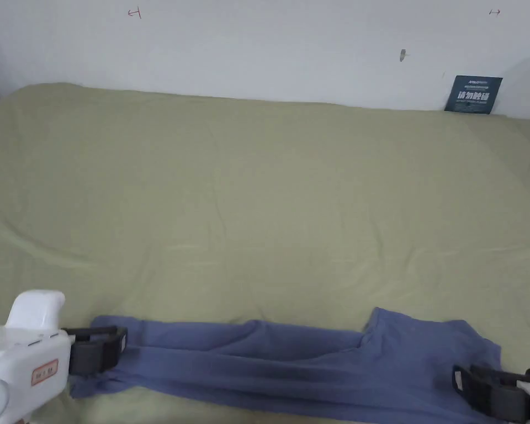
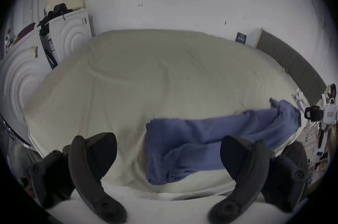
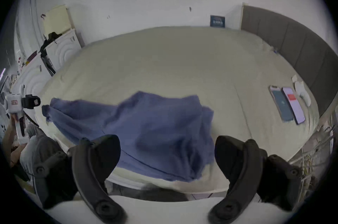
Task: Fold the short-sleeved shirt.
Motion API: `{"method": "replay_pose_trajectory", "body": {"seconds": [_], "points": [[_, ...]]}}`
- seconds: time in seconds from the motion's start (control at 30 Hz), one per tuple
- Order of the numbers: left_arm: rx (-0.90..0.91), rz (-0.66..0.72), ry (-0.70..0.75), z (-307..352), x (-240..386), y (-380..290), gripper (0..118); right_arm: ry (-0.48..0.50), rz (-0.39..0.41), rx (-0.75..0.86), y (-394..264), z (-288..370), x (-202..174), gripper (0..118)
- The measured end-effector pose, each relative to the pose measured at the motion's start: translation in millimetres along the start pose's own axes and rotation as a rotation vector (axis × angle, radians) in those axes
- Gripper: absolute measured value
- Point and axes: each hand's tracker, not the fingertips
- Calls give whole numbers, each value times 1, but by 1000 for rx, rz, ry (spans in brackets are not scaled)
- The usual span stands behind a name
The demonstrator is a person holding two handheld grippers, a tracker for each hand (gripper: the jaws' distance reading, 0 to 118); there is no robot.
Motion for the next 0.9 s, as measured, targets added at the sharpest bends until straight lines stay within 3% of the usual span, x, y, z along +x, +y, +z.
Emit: {"method": "replay_pose_trajectory", "body": {"seconds": [0.07,0.1,0.13,0.17,0.2,0.27,0.47,0.73,0.77,0.8,0.9], "points": [[20,15,-3,6,6,6,113,-25,28,104,2,9,-17,105],[41,24,-4,10,9,8,105,-34,28,146,5,15,-27,98],[62,36,5,15,11,11,89,-43,22,190,7,20,-38,79],[58,35,-5,16,11,13,42,-30,24,238,7,22,-49,35],[56,40,-7,16,12,14,0,-57,13,275,6,24,-60,0],[40,93,-15,15,5,13,0,-78,14,346,3,28,-79,0],[-158,356,-268,-12,-61,26,0,-122,75,428,-6,36,-113,0],[-388,385,-385,-55,-120,30,0,-117,110,423,-12,40,-126,0],[-402,396,-409,-58,-122,28,7,-118,107,423,-12,39,-127,0],[-411,412,-447,-62,-125,25,26,-118,102,421,-12,38,-127,0],[-424,443,-533,-70,-129,19,62,-115,94,412,-11,35,-127,0]]}}
